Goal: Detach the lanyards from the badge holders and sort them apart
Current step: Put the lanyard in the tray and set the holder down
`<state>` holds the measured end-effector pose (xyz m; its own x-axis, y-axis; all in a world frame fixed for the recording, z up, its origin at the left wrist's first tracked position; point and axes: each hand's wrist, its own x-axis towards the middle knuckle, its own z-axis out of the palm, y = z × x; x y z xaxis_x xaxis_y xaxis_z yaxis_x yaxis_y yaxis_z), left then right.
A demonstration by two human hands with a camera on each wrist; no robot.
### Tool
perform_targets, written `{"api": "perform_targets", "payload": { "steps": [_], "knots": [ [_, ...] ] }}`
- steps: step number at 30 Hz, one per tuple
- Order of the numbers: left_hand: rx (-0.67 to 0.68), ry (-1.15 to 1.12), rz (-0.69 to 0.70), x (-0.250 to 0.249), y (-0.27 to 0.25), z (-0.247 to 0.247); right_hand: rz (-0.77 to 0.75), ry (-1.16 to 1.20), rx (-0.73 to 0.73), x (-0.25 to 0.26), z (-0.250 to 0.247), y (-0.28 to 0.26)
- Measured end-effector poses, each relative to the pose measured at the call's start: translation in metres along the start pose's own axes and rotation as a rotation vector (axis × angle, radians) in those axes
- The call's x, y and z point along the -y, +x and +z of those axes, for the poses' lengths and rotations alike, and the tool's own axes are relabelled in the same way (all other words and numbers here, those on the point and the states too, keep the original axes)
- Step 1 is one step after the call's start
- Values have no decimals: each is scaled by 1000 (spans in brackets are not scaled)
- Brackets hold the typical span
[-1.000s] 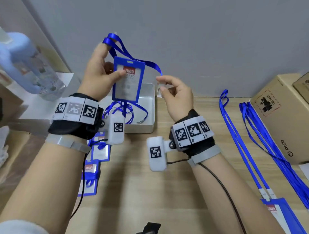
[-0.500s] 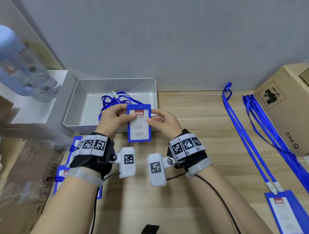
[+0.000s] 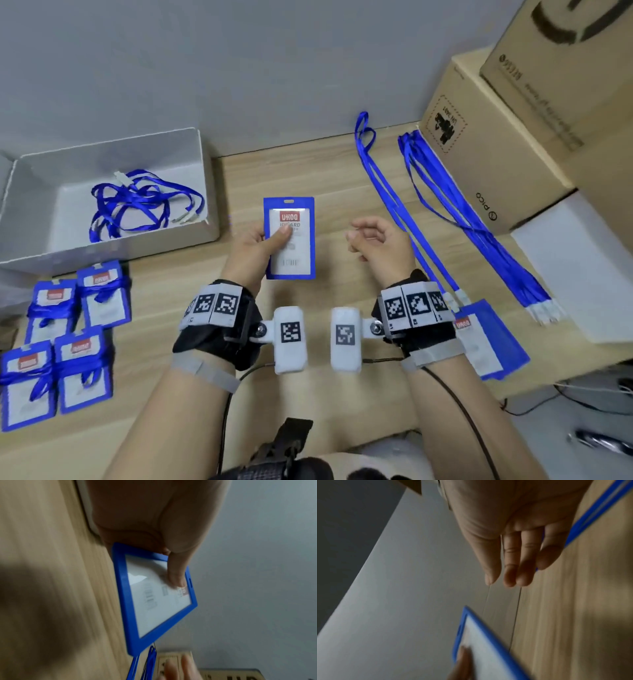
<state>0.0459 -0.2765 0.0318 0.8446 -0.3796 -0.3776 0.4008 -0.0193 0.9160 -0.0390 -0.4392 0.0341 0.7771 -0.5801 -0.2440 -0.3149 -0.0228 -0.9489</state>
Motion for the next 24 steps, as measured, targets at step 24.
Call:
{"api": "perform_targets", "payload": {
  "steps": [24],
  "knots": [
    [60,60,-105,55,4,168,308,-404,-610,-140,-237,-11]
  ]
}}
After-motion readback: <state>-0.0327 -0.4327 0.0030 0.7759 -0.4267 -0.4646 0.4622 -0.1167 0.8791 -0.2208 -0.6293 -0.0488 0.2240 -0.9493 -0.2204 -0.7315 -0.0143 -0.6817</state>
